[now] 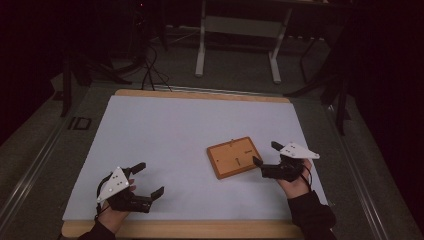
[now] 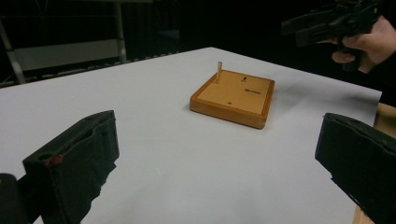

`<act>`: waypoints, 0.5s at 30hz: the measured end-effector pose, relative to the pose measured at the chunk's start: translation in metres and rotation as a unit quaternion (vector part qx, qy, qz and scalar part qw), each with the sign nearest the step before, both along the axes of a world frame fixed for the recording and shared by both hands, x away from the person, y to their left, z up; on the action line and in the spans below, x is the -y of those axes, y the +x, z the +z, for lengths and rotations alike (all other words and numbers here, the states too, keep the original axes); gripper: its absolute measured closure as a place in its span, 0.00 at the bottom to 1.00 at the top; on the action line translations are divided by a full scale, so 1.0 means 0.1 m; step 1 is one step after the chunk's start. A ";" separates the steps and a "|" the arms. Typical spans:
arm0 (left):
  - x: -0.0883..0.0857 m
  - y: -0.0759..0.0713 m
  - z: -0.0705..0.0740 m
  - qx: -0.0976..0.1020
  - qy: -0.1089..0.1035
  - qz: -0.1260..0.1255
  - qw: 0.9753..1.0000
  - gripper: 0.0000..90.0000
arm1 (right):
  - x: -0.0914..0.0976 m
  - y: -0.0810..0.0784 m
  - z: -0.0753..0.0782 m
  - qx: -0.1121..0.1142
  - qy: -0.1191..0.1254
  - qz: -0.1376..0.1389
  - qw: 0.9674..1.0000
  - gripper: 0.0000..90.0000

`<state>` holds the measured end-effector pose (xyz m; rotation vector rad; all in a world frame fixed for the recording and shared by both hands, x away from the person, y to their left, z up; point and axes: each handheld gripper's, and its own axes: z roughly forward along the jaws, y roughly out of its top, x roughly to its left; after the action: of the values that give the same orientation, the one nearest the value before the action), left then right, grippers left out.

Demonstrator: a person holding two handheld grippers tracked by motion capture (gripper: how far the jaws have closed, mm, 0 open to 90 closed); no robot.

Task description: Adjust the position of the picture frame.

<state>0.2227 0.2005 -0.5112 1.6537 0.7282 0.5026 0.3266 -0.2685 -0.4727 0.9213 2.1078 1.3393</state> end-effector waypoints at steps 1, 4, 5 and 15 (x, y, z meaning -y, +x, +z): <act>0.00 0.00 0.00 0.000 -0.001 0.000 1.000 0.00 | -0.02 0.03 -0.01 0.001 -0.001 0.004 1.000 0.10; 0.00 0.00 0.00 0.000 -0.001 0.000 1.000 0.00 | -0.07 0.13 -0.04 0.001 -0.006 0.020 1.000 0.11; 0.00 0.00 0.00 0.000 -0.001 0.001 1.000 0.00 | -0.10 0.16 -0.05 0.000 -0.010 0.024 1.000 0.11; 0.00 0.00 -0.01 0.000 -0.001 -0.001 1.000 0.00 | -0.31 0.42 -0.17 -0.027 -0.008 0.048 0.998 0.13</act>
<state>0.2229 0.2009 -0.5117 1.6537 0.7268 0.5000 0.3691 -0.2379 -0.4901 0.8691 2.2269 1.3556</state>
